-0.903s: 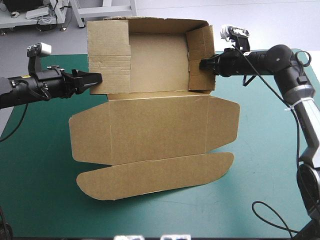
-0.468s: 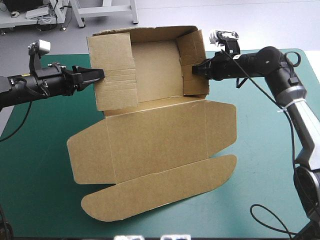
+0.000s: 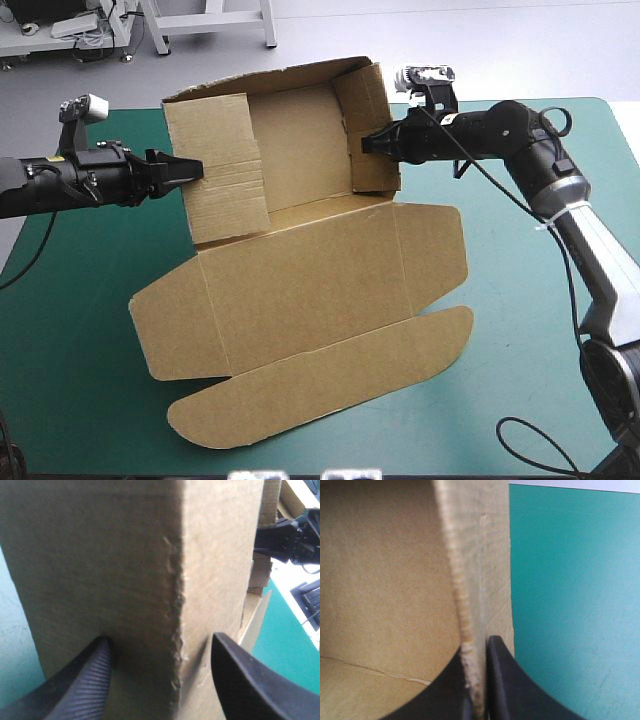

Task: Fold the box

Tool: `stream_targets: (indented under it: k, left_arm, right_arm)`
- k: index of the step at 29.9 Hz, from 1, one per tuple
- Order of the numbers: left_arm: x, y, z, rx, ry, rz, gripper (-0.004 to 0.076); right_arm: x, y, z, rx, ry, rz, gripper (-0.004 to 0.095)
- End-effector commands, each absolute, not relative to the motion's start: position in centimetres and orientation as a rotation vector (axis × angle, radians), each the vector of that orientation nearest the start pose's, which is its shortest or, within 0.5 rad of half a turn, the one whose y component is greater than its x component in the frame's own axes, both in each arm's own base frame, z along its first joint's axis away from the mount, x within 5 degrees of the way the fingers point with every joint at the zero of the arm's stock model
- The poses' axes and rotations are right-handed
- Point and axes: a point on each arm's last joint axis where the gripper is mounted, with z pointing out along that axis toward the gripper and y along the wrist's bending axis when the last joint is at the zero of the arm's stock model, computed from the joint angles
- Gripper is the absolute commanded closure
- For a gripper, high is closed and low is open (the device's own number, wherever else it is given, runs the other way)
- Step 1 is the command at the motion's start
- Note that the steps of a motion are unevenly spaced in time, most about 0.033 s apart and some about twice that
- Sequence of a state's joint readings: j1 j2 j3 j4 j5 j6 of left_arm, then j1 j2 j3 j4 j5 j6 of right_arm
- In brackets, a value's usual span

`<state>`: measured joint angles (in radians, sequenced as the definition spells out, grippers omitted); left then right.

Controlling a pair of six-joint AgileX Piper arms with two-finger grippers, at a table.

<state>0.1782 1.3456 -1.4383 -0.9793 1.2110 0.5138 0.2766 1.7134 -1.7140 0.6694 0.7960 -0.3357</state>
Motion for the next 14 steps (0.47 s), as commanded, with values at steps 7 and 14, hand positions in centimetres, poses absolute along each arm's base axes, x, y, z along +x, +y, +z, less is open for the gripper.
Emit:
stream_targets:
  k: [7, 14]
  left_arm:
    - [26.1, -1.9, 43.8, 0.19, 2.205, -0.78, 0.0358]
    - [27.0, -0.8, 43.8, 0.098, 2.166, -0.626, 0.0361]
  right_arm:
    - [34.5, 17.4, 43.6, -0.292, 1.992, 0.866, 0.0919]
    - [33.2, 19.6, 43.5, -0.356, 2.01, 0.93, 0.0919]
